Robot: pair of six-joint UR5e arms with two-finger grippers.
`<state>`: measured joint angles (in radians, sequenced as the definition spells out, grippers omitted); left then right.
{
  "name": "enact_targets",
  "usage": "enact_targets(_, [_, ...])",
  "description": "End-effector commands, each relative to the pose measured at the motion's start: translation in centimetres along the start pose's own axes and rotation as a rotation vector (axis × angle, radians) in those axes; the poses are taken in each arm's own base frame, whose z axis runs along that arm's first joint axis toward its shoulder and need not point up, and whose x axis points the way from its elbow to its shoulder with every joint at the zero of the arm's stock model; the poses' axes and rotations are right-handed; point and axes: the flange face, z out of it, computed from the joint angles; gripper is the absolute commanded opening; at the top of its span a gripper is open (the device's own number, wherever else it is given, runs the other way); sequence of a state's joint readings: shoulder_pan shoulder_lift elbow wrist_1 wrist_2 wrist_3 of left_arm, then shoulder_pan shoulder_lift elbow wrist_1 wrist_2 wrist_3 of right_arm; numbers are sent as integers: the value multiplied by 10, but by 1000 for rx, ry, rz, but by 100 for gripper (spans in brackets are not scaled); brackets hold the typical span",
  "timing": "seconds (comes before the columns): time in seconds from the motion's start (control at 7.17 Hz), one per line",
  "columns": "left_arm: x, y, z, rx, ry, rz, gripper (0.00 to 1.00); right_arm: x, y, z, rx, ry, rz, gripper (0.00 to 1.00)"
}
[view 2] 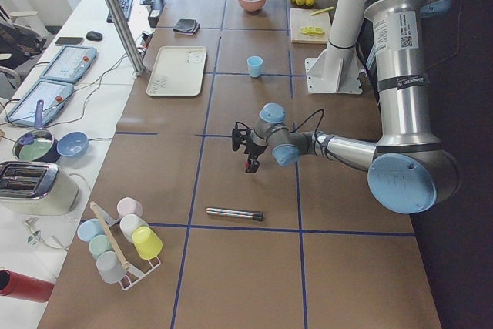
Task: Mash ice and strawberries in cup
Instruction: 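Lower the left gripper onto the red strawberry and grasp it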
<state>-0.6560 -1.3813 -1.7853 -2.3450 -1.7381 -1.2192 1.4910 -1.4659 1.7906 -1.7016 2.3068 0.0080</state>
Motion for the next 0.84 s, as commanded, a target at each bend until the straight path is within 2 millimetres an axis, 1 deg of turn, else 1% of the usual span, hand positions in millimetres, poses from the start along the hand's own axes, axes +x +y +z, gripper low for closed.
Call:
enact_targets(0.0, [0, 1, 1, -5, 0, 0, 88, 0, 0, 0, 1, 1, 1, 100])
enact_targets(0.42, [0, 3, 3, -9, -4, 2, 75, 0, 0, 0, 1, 3, 1, 100])
enact_targets(0.56, [-1, 3, 3, -9, -5, 2, 73, 0, -1, -1, 3, 3, -3, 100])
enact_targets(0.7, [0, 3, 4, -10, -5, 2, 68, -1, -1, -1, 3, 1, -1, 100])
